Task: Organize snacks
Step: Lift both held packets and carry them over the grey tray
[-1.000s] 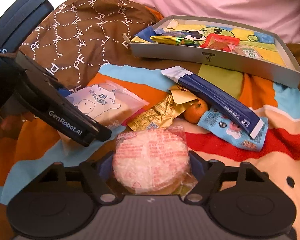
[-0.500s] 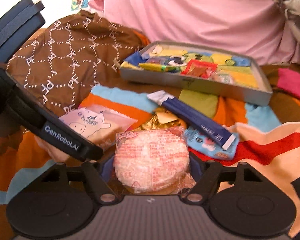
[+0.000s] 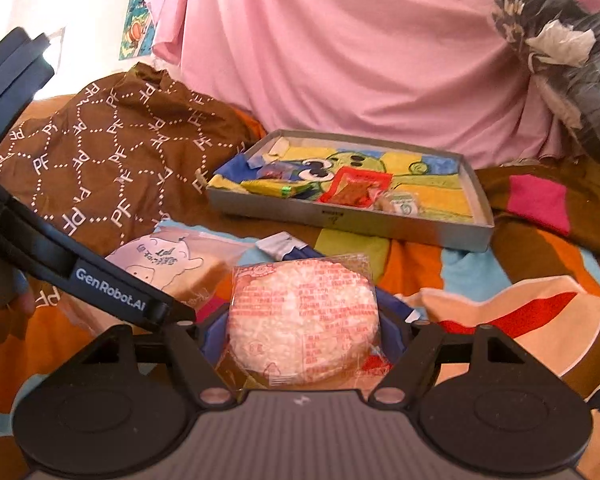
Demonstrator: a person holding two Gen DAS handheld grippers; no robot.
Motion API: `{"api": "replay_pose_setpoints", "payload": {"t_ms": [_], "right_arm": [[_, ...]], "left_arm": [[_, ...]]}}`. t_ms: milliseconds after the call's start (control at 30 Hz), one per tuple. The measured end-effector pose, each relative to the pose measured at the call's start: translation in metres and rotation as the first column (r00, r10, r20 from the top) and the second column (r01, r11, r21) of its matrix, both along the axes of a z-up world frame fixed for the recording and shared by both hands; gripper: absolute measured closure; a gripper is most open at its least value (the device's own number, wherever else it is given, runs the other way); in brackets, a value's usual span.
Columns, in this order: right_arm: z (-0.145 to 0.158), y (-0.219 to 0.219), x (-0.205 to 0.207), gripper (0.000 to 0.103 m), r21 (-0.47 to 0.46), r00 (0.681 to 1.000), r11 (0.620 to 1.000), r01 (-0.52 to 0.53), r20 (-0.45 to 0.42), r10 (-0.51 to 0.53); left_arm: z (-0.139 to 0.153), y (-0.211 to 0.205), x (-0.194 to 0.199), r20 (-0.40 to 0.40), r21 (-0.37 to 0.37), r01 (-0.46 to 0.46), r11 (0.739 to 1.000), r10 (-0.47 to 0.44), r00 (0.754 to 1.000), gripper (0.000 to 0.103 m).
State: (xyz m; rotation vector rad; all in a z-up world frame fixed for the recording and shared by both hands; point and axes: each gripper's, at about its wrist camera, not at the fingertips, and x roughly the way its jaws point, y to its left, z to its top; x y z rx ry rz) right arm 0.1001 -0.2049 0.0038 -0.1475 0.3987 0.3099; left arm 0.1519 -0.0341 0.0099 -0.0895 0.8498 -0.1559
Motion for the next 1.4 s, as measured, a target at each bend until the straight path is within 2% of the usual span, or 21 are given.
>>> {"api": "replay_pose_setpoints", "payload": {"t_ms": [433,533,700,833,967,1100,1267,1400], "right_arm": [[0.011,-0.015,0.005,0.026,0.025,0.995,0.999,0.047,0.083,-0.049],[0.016,-0.021,0.011,0.026,0.044,0.994,0.997,0.057,0.091,-0.061],[0.028,-0.033,0.021,0.026,0.073,0.989,0.995,0.074,0.123,-0.082],[0.037,-0.04,0.032,0.026,0.084,0.983,0.992,0.092,0.152,-0.104],[0.046,-0.042,0.051,0.026,0.072,0.98,0.992,0.102,0.166,-0.113],[0.058,-0.046,0.079,0.026,0.067,0.973,0.991,0.113,0.193,-0.124],[0.071,-0.044,0.124,0.026,0.051,0.966,0.992,0.117,0.228,-0.126],[0.07,-0.046,0.156,0.026,0.065,0.962,0.989,0.135,0.229,-0.147]], "left_arm": [[0.022,0.002,0.004,0.123,-0.046,-0.052,0.998,0.058,0.991,0.034],[0.034,0.0,0.014,0.149,-0.038,-0.038,0.999,0.043,0.988,0.034],[0.063,0.003,0.041,0.188,-0.079,-0.045,0.996,0.059,0.98,0.034],[0.086,0.001,0.065,0.24,-0.055,-0.025,0.998,0.037,0.97,0.034],[0.102,-0.004,0.089,0.293,-0.024,0.005,1.0,0.003,0.956,0.034],[0.112,-0.006,0.119,0.343,-0.026,0.012,1.0,-0.002,0.939,0.034],[0.108,-0.015,0.156,0.37,-0.013,0.019,1.0,-0.013,0.929,0.034],[0.097,-0.02,0.185,0.372,-0.028,0.022,0.999,-0.01,0.928,0.034]]}}
